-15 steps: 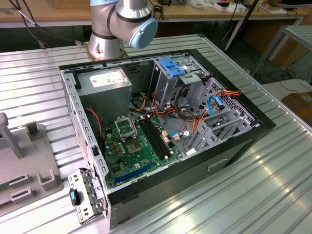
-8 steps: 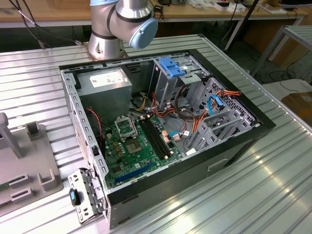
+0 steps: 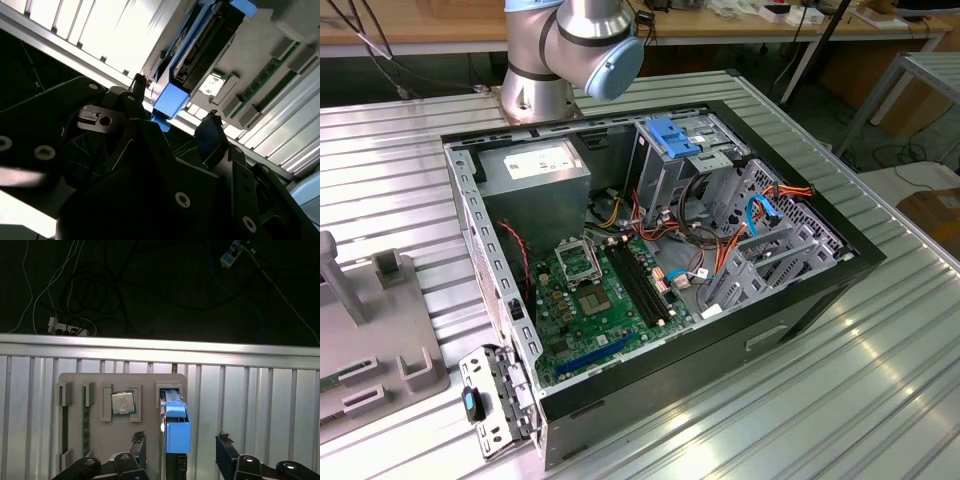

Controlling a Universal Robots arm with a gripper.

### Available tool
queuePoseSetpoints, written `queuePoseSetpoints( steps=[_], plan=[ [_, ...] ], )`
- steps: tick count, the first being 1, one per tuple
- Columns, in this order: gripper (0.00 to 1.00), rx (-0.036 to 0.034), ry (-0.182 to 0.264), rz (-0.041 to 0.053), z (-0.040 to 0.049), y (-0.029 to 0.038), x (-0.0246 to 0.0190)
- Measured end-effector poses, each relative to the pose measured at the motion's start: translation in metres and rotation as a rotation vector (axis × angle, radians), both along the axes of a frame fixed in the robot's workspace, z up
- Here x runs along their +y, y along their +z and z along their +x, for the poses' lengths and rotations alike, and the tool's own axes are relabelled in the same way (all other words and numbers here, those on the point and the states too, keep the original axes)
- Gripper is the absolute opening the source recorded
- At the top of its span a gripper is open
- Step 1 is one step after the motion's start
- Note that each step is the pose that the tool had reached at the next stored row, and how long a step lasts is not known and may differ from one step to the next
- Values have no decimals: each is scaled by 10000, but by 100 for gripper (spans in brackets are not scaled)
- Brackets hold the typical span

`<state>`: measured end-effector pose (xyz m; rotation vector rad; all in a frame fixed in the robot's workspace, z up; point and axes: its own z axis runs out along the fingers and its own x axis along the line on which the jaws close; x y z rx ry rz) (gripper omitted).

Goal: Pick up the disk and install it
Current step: 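Pick up the disk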

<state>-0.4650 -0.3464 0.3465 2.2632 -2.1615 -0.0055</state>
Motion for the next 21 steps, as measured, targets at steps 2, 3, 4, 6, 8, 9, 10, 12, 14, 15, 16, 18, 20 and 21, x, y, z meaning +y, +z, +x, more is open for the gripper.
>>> queuePoseSetpoints(
  steps=[2, 3, 4, 6, 8, 9, 10, 12, 14, 15, 16, 18, 20, 21],
  plan=[
    [66, -1, 0, 1, 0, -2, 0],
    [66, -4, 0, 2, 0, -9, 0],
    [66, -5, 0, 2, 0, -18, 0],
    [66, 2, -1, -1, 0, -33, 0],
    [66, -1, -1, 0, 0, -35, 0],
    [66, -1, 0, 0, 0, -35, 0],
    [66, -1, 0, 0, 0, -35, 0],
    [66, -1, -1, 0, 0, -36, 0],
    [66, -1, 0, 0, 0, -54, 0],
    [66, 0, 0, 0, 0, -56, 0],
    [66, 2, 0, -1, 0, -56, 0],
    [66, -2, -1, 1, 0, -83, 0],
    [66, -1, -1, 1, 0, -121, 0],
    [66, -2, -1, 1, 0, -155, 0]
  ],
)
